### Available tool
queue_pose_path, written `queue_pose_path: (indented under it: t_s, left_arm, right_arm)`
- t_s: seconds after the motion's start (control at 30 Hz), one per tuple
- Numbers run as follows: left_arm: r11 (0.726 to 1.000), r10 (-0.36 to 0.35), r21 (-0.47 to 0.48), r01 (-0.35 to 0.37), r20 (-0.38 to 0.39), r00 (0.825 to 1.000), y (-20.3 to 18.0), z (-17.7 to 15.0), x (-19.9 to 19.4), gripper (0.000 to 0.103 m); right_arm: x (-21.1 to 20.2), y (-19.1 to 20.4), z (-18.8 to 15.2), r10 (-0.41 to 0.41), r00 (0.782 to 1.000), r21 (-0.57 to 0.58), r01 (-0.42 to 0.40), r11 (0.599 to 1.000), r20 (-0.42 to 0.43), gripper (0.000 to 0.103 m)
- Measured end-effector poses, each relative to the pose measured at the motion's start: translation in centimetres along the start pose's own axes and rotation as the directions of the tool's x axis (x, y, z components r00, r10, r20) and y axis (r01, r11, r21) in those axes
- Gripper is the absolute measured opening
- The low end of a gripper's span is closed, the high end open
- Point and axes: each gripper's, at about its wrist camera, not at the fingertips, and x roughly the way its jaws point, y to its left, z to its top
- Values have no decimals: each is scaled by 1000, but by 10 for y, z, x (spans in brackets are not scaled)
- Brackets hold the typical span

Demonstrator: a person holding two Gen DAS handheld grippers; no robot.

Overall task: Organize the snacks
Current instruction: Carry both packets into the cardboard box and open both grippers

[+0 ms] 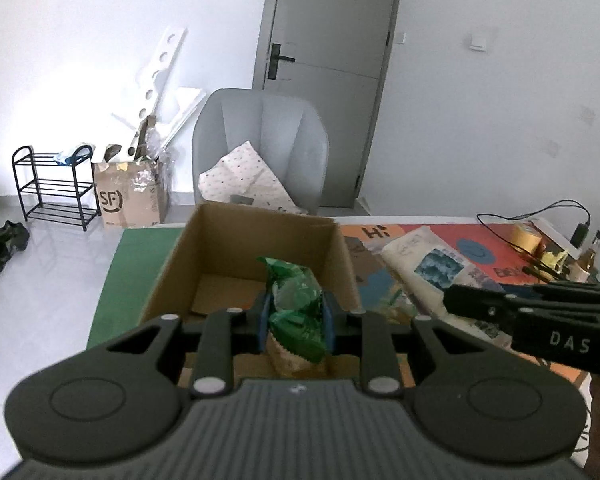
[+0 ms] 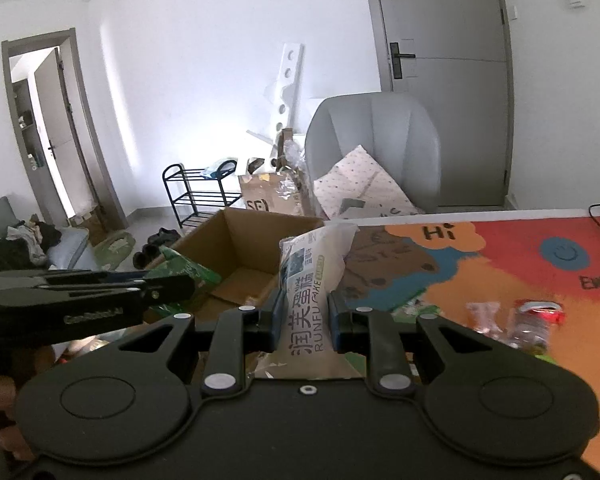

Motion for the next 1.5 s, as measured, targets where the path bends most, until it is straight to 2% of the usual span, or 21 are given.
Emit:
queue_pose_path:
  t_s: [0.17, 0.33, 0.47, 0.6, 0.87, 0.93, 1.0, 1.13, 1.2, 1.3, 1.5]
  left_arm:
    - [1000, 12, -24, -13, -38, 999, 13, 1, 11, 28]
    - [999, 28, -23, -29, -29, 999, 18, 1, 4, 32]
    - [999, 23, -49, -24, -10, 1000, 24, 0, -9, 51]
    - [996, 38, -79, -38, -10, 999, 32, -1, -13, 66]
    - [990, 88, -110, -86, 13, 996, 41, -5, -26, 84]
    - [989, 96, -114, -95, 9, 995, 42, -6, -26, 84]
    - [988, 104, -115, -104, 0, 995, 43, -5, -25, 85]
    - [988, 105, -117, -104, 0, 995, 41, -5, -24, 86]
    - [987, 105, -119, -104, 2, 994, 38, -3, -22, 89]
    - [989, 99, -114, -98, 6, 995, 33, -3, -22, 91]
    - [993, 70, -92, -69, 7, 998, 20, -3, -22, 92]
  right_arm:
    - [12, 16, 7, 12, 1000, -14, -12, 1000, 3, 22]
    - [24, 25, 12, 33, 999, -17, -33, 999, 2, 22]
    - [32, 29, 15, 47, 999, -16, -47, 999, -5, 22]
    - [36, 32, 19, 66, 998, -11, -66, 998, 2, 22]
    - [47, 43, 25, 158, 987, 6, -158, 987, 8, 23]
    - [44, 44, 25, 179, 984, 0, -179, 984, 17, 30]
    - [40, 41, 25, 156, 988, 9, -156, 988, 23, 47]
    - [30, 29, 22, 125, 992, 28, -126, 992, 24, 55]
    - [24, 22, 19, 106, 994, 39, -107, 994, 21, 63]
    - [18, 12, 13, 84, 996, 54, -85, 995, 16, 69]
    - [8, -4, 3, 45, 999, 75, -45, 996, 4, 73]
